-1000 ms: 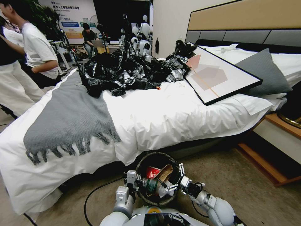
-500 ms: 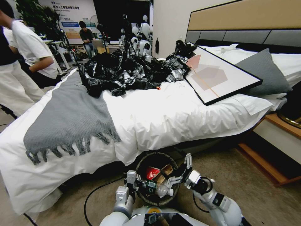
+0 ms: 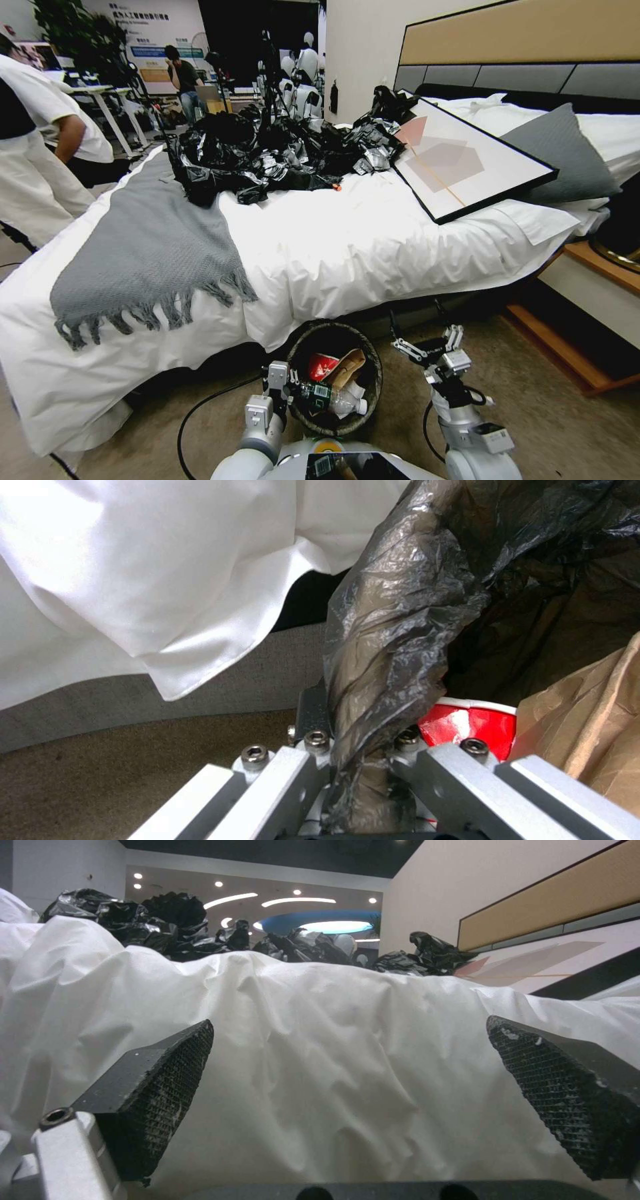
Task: Pick up the trash bin, then pick up the garbage from the floor and place it into the trash bin.
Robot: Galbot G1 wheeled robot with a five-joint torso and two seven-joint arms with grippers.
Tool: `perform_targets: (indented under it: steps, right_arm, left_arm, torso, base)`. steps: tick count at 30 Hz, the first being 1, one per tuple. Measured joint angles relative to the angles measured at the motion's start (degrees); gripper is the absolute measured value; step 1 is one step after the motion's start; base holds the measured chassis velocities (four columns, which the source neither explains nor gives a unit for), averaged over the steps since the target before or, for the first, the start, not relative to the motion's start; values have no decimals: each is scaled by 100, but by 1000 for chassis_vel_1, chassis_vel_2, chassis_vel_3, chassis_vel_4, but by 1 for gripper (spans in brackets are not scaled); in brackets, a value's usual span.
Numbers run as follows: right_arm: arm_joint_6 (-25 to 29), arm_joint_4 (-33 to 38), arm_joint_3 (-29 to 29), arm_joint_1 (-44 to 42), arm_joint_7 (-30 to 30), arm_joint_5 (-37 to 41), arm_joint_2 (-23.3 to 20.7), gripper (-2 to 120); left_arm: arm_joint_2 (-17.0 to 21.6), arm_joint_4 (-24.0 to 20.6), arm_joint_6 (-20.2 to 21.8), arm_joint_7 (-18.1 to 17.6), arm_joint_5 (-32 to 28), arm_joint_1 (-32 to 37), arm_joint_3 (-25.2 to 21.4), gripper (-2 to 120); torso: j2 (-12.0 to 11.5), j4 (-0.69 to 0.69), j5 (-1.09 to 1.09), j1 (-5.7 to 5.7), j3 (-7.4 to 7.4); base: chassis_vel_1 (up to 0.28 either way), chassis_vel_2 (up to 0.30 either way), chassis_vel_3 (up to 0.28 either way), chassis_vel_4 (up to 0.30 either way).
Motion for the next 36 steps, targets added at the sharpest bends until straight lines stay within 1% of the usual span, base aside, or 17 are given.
perform_targets:
  steps: [9, 16, 27, 36]
  right_arm:
    - [-62, -104, 56, 132, -45, 64, -48, 100]
    - [-96, -124, 83, 174, -71, 117, -70, 100]
    - [-120, -215, 102, 247, -88, 132, -89, 100]
    - [-150, -252, 118, 288, -104, 154, -110, 100]
  left_arm:
    - [9, -59, 4, 0, 1, 51, 0, 0]
    - [8, -77, 10, 0, 15, 68, -4, 0]
    - [14, -117, 12, 2, 28, 106, -23, 0]
    - [25, -122, 13, 3, 29, 115, -38, 0]
  torso:
    - [0, 0, 0, 0, 0]
    - [0, 0, 0, 0, 0]
    - [0, 0, 0, 0, 0]
    - [0, 0, 0, 0, 0]
  base:
    - [0, 0, 0, 0]
    - [35, 57, 52, 40]
    - [88, 79, 76, 82]
    - [109, 114, 125, 118]
